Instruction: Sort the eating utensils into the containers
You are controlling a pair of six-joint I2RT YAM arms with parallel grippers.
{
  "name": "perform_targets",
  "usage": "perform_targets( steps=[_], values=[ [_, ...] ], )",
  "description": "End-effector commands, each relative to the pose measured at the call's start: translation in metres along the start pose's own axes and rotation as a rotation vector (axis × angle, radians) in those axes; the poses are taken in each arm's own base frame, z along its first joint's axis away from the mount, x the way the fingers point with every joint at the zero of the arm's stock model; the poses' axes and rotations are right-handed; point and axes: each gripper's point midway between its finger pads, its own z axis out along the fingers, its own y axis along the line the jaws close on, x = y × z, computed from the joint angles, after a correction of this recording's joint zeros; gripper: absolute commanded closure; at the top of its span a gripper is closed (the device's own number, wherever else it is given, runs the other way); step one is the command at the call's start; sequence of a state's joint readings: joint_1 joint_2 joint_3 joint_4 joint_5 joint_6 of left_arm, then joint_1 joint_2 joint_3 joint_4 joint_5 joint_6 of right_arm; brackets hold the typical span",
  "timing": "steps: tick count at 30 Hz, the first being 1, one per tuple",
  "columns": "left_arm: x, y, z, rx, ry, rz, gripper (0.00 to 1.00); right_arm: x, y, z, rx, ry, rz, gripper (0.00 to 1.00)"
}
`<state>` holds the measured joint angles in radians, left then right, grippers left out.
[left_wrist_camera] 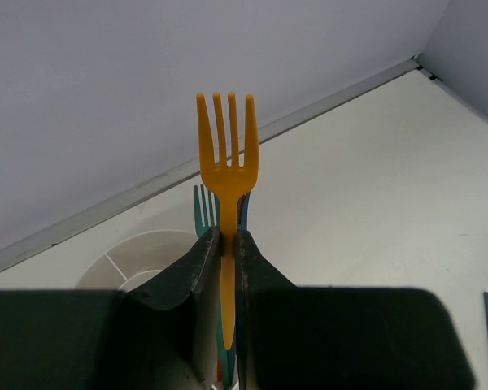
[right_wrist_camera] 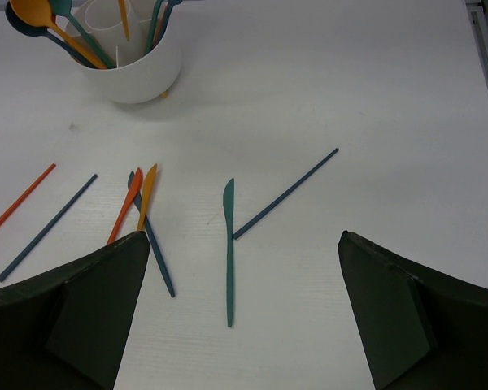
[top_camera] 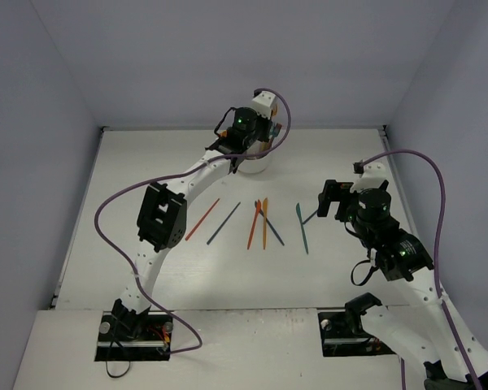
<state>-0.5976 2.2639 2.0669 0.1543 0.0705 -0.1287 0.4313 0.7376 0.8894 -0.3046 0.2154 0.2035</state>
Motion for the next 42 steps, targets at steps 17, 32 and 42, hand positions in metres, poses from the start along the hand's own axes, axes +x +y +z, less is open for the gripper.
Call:
perform_targets(
  steps=[17,32,42],
  values=[
    [-0.001,0.010,0.007,-0.034,0.011,0.126,1.00,-0.006,-0.001,0.005,0.005,-0.026,-0.017,0.00],
    [0.007,0.006,0.004,-0.030,0.064,0.123,0.82,0.000,0.001,0.008,0.001,-0.005,-0.016,0.00],
    [-0.016,-0.001,-0.012,-0.009,0.042,0.086,0.66,0.007,0.005,0.011,-0.018,0.021,-0.013,0.00]
  ],
)
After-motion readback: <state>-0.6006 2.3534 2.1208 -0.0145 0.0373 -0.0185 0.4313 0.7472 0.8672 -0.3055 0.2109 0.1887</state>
